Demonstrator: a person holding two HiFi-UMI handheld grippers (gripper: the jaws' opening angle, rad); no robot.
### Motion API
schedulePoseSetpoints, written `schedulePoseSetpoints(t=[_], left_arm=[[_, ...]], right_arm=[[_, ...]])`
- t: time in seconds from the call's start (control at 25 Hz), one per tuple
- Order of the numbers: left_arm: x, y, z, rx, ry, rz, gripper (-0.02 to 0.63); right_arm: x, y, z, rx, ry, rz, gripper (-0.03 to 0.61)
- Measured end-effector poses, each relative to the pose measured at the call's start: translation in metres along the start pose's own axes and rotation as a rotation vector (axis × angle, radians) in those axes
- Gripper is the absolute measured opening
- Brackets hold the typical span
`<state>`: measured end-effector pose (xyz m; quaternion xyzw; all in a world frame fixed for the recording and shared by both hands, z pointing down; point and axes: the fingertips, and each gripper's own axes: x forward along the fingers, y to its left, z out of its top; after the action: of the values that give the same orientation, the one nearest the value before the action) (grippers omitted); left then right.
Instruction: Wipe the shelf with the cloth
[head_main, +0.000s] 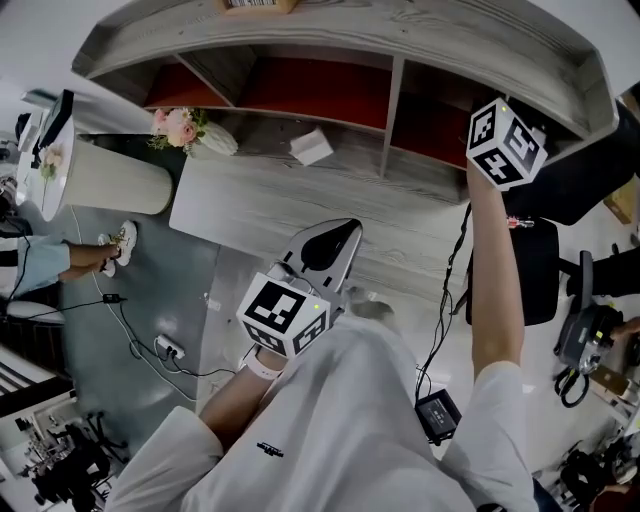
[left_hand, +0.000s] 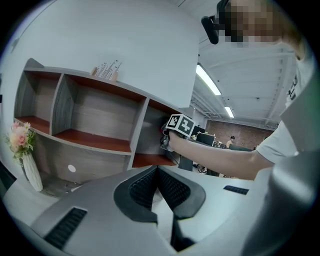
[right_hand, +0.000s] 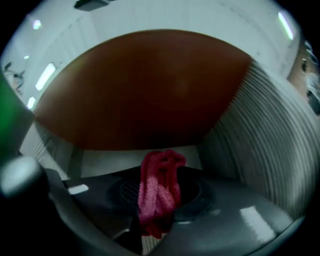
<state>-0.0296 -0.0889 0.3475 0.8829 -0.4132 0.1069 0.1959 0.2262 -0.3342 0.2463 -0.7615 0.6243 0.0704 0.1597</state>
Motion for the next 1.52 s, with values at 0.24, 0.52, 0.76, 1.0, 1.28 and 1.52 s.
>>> schedulePoseSetpoints(t=[0.24,0.52,0.76,1.0,1.28,1.52], left_arm=[[0.003,-0.002,0.005,0.01,-0.008,-0.003,0.002],[-0.004,0.008,0.021,0.014,-0.047,0.032,0.002],[-0.008,0.006,0.025,0.001,-0.083,0.025,0.002],[-0.012,0.0,0.022,0.0,-0.089,0.005,0.002],[-0.009,-0.007,0.019,-0.002,-0.091,-0.022,0.002],[-0.015,-0.013,0.02,0.004,-0.102,-0.034,0.002]], right_arm=[[0.001,0.071,0.015,-0.199,-0.058,0.239,0.11],[-0.012,0.122,0.015,-0.24,-0.077,0.385,0.11],[-0.025,0.118,0.014,-0.18,-0.007,0.414,0.11],[-0.039,0.085,0.024,-0.123,0.026,0.359,0.11],[-0.046,0.038,0.028,-0.076,0.077,0.28,0.11],[-0.055,0.018,0.033,-0.03,0.089,0.216,0.111]])
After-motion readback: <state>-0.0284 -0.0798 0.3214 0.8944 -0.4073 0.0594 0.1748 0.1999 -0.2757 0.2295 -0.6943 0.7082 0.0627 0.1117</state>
